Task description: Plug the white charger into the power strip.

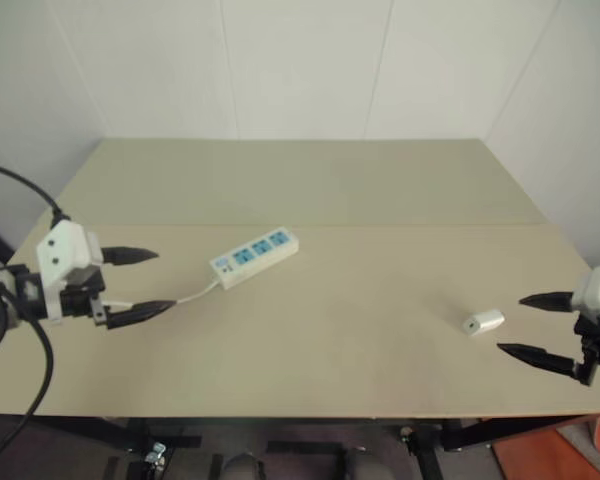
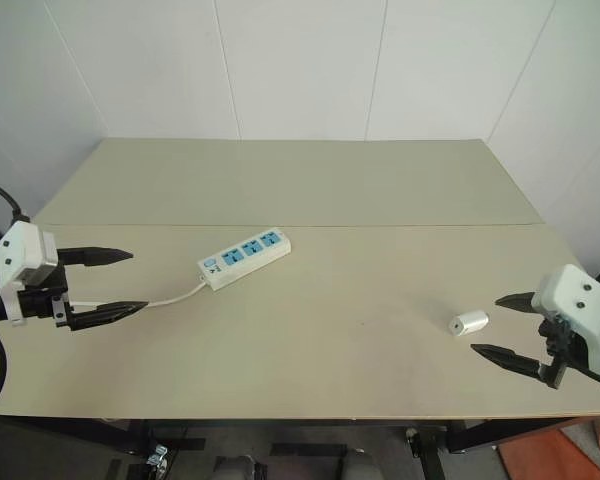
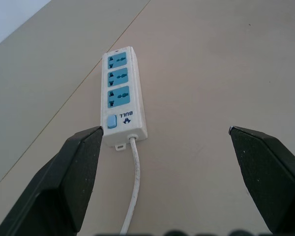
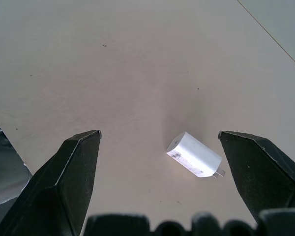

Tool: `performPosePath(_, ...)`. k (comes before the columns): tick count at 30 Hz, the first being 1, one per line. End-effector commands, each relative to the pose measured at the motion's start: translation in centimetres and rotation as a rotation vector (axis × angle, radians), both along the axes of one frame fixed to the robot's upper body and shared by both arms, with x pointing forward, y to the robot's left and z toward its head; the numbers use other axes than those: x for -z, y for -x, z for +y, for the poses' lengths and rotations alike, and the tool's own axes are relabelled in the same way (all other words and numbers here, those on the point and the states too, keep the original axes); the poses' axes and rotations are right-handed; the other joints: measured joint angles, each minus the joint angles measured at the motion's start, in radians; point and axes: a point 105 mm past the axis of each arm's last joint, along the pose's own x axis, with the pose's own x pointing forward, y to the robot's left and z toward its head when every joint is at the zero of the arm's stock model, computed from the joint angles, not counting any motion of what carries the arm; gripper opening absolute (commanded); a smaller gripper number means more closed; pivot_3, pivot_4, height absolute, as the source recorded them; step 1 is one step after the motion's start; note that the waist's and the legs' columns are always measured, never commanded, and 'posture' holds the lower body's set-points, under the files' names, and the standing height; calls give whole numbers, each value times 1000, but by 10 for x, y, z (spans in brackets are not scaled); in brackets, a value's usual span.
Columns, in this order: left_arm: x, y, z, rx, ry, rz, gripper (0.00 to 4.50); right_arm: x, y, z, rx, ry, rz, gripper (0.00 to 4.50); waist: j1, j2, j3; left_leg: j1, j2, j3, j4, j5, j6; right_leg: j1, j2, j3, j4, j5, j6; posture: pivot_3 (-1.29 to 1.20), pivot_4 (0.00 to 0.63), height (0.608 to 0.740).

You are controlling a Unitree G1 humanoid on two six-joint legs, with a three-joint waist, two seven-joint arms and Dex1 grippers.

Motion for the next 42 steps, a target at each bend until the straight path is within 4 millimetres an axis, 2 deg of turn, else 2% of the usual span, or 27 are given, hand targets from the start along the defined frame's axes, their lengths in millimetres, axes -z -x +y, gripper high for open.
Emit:
performPosePath(1,-11,0,-3,13,-1,-51,4471,-11,-1,-1,1,15,-61,4500,0,0,0,0,0,0,0,0,0,0,0,0,0,0,0,0,150,740)
performPosePath(12,-10,-6,-1,-17,29,-62,4471,-11,-3,-1,-2,11,-67,4500,0,0,0,0,0,0,0,0,0,0,0,0,0,0,0,0,150,740)
performPosePath(15,-6,-26,4,-118,36,-113,4471,-11,-4,0,-5,8,-70,4500,2,0,0,1,0,0,0,0,0,1,0,0,0,0,0,0,150,740)
performPosePath(20,3,-51,-7,-167,98,-146,4471,-12,-6,2,-10,1,-80,4500,4,-1,-1,0,0,0,1,0,0,2,0,0,0,0,0,0,150,740)
performPosePath(27,28,-84,-27,-87,194,-69,4471,-16,-8,6,-15,-7,-98,4500,5,-2,-1,1,-1,0,1,0,0,2,0,0,1,0,0,0,150,740)
performPosePath(32,45,-108,-31,-67,232,-25,4471,-18,-9,9,-19,-17,-114,4500,5,-2,-1,1,-1,0,2,0,0,2,0,0,0,0,0,0,150,740)
performPosePath(42,82,-133,-44,-69,219,21,4471,-20,-6,13,-13,-32,-128,4500,6,-2,-1,0,-1,0,2,0,0,2,0,-1,1,1,0,0,150,740)
